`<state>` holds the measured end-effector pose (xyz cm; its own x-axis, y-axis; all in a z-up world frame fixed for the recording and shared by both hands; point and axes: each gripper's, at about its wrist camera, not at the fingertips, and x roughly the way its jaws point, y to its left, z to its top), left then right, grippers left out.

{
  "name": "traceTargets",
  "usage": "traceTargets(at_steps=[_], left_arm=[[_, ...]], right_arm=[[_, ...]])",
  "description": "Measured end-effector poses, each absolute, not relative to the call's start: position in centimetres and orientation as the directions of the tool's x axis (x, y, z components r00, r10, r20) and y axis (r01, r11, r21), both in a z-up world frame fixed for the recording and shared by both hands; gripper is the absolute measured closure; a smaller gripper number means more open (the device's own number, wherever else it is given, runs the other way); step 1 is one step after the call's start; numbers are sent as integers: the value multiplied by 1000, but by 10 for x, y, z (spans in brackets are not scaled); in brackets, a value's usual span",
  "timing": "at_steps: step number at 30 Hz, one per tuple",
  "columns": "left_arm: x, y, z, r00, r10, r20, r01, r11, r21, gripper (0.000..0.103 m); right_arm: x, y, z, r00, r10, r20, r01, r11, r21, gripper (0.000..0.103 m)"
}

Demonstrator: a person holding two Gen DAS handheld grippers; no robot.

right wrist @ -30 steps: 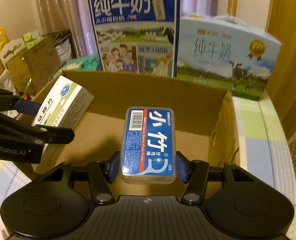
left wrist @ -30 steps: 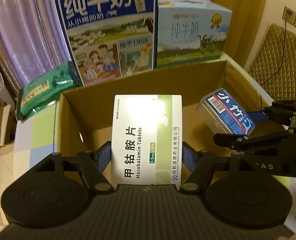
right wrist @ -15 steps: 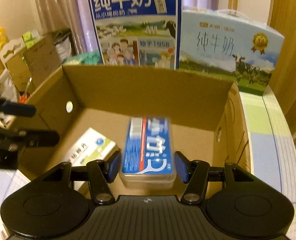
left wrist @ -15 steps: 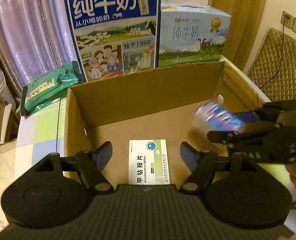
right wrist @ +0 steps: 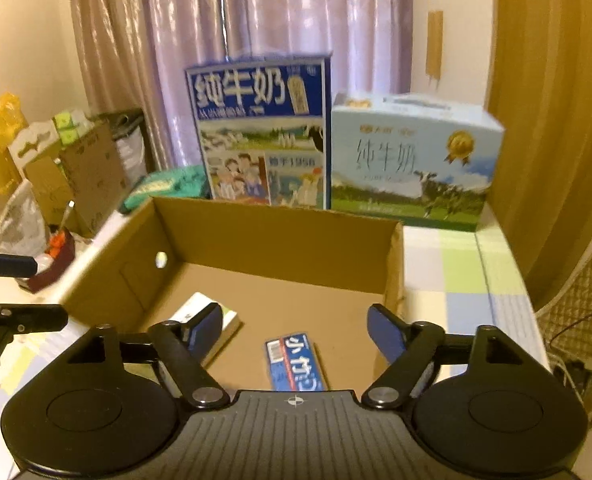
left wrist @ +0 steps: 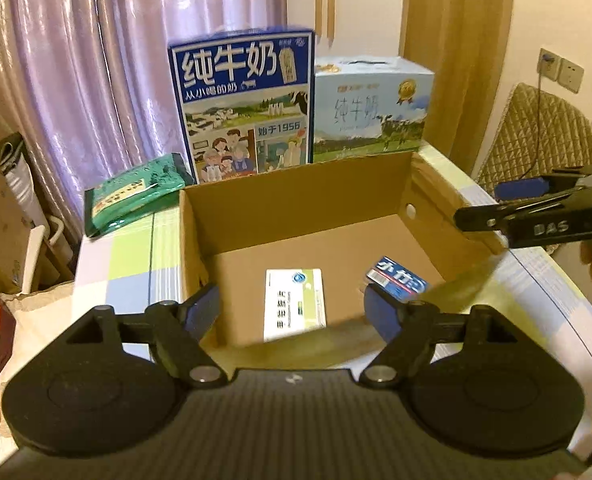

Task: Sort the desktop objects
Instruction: 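Open both tools to drop the boxes into the cardboard box, then move both tools back toward the remaining items on the table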

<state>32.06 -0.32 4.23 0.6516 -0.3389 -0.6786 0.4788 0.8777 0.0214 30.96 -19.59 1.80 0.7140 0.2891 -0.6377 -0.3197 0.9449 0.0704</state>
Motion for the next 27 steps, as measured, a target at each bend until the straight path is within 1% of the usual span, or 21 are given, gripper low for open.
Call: traceTargets(at_steps=[3,6,10,13,18,27], left_arm=[[290,5,49,651,-352,-672,493,870,23,22],[256,12,50,655,-349,-670,506,862,46,19],[214,25,41,649,-353,-674,524,850,59,10],[186,39,29,627,-348,-696,539,840,65,9],[152,57,9,603,-308,-736,561,820,117,8],[116,76,-17,561,-314,-766,606,786,122,8]], right_arm=[[271,-201,29,713,320,-624,-344,935,87,19],[230,-206,31,695,348,-629,-370,923,102,13],[182,-214,23,672,360,-647,-375,919,122,5],[154,-220,11,651,362,-667,-368,919,139,3],[120,-232,-10,616,354,-703,-337,926,171,2],[76,-255,-34,585,318,-746,-284,942,179,2]])
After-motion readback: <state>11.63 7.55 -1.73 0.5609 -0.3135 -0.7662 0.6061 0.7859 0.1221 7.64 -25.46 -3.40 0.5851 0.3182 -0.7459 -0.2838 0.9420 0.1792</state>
